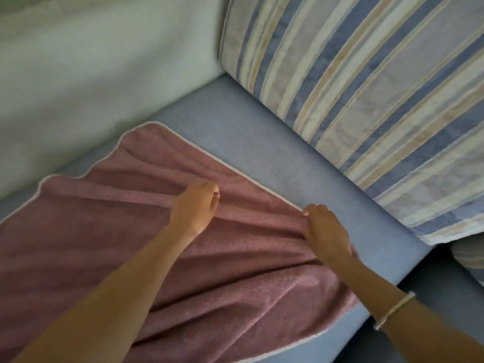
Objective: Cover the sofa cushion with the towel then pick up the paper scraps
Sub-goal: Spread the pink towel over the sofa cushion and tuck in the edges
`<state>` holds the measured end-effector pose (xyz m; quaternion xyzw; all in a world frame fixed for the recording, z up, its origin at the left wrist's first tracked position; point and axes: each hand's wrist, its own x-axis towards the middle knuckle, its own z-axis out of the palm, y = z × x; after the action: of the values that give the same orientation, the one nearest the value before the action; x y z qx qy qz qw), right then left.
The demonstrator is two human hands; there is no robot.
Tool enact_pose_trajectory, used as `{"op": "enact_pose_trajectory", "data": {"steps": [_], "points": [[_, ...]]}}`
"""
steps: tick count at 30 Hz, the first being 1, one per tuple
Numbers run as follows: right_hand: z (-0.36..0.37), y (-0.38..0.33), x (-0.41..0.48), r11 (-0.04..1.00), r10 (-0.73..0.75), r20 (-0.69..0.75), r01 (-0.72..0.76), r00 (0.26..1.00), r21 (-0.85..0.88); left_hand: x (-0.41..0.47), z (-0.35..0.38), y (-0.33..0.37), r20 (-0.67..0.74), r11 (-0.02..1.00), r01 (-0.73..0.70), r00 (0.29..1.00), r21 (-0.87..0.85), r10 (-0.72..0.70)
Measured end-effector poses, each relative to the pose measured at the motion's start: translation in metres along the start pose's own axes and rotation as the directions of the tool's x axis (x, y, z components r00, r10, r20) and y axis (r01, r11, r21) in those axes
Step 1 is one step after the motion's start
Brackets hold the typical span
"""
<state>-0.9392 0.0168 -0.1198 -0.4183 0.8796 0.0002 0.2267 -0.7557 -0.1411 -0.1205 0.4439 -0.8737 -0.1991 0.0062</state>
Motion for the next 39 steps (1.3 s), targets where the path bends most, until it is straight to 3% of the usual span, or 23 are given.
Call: {"op": "enact_pose_trajectory", "data": {"steps": [8, 13, 18, 21, 24, 27, 29, 34, 39], "points": [[0.011, -0.149, 0.087, 0.948, -0.266, -0.113, 0.281, 0.957, 0.151, 0.09, -0.046, -0.104, -0.071, 0.953, 0.15, 0.988, 0.263, -0.135], [0.027, -0.216, 0.135, 0.909, -0.383, -0.131, 0.398, 0.915, 0.127, 0.111, -0.039, -0.152, -0.052, 0.936, 0.247, 0.969, 0.251, -0.241], [0.042, -0.26, 0.168, 0.86, -0.487, -0.218, 0.508, 0.846, 0.047, 0.122, -0.039, -0.19, -0.134, 0.905, 0.336, 0.941, 0.261, -0.311], [0.045, -0.286, 0.189, 0.868, -0.487, -0.222, 0.497, 0.844, -0.014, 0.126, -0.044, -0.213, -0.122, 0.885, 0.424, 0.905, 0.193, -0.407], [0.047, -0.309, 0.208, 0.873, -0.487, -0.214, 0.477, 0.847, -0.1, 0.135, -0.052, -0.231, -0.021, 0.888, 0.457, 0.889, 0.048, -0.457], [0.047, -0.324, 0.215, 0.863, -0.503, -0.177, 0.483, 0.846, -0.146, 0.145, -0.057, -0.229, -0.005, 0.905, 0.426, 0.905, 0.017, -0.426], [0.044, -0.324, 0.214, 0.86, -0.505, -0.177, 0.476, 0.845, -0.184, 0.15, -0.056, -0.218, -0.099, 0.907, 0.42, 0.904, 0.033, -0.415], [0.009, -0.29, 0.235, 0.948, -0.317, -0.323, 0.3, 0.892, -0.102, 0.18, -0.062, -0.184, -0.292, 0.938, 0.263, 0.9, -0.226, -0.323], [-0.046, -0.271, 0.269, 0.951, -0.306, -0.39, 0.259, 0.868, -0.168, 0.217, -0.066, -0.142, -0.164, 0.964, 0.207, 0.958, -0.168, -0.234]]}}
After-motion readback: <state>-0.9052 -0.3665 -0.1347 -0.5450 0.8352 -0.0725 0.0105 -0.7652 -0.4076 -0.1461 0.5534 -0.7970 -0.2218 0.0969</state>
